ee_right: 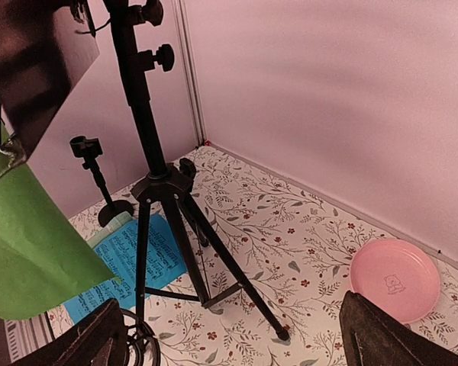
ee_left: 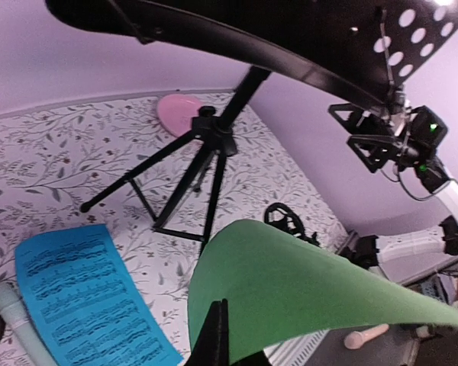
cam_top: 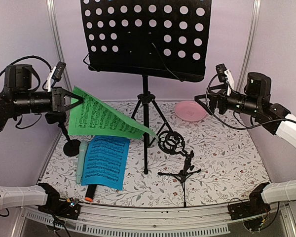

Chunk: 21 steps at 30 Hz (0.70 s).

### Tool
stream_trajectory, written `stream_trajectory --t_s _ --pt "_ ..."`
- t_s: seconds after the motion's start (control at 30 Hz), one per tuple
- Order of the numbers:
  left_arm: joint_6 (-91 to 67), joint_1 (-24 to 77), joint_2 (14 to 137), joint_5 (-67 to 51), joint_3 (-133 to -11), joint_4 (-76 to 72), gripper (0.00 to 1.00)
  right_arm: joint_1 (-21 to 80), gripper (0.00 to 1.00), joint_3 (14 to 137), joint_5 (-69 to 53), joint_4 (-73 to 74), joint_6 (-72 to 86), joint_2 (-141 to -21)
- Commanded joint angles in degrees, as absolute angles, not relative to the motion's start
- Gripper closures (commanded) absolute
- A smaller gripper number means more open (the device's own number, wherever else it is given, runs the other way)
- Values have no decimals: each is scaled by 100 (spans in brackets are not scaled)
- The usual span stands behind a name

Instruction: Pack up the instrument practice props

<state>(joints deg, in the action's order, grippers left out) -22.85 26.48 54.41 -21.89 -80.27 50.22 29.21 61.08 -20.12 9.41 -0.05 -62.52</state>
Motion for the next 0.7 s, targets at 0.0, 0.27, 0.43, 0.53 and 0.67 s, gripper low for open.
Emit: stream_trajectory --t_s 0.0,0.27,0.43,0.53,0.67 --pt "-3023 2667 5296 -3663 -7747 4333 100 2950 1 5905 -1931 891 262 -5976" --pt "-3503 2672 5451 -3473 -7511 4599 100 2944 1 5275 -1846 620 465 -5589" --pt "-4278 2672 5557 -2968 -6986 4509 100 2945 1 4935 -1656 503 450 -5393" --pt "-4850 2667 5696 -2692 -6640 4517 100 2944 1 4692 -1340 375 540 -5252" --pt "-5315 2667 5879 -2408 -6314 4551 100 2949 1 4364 -1097 165 711 -5124"
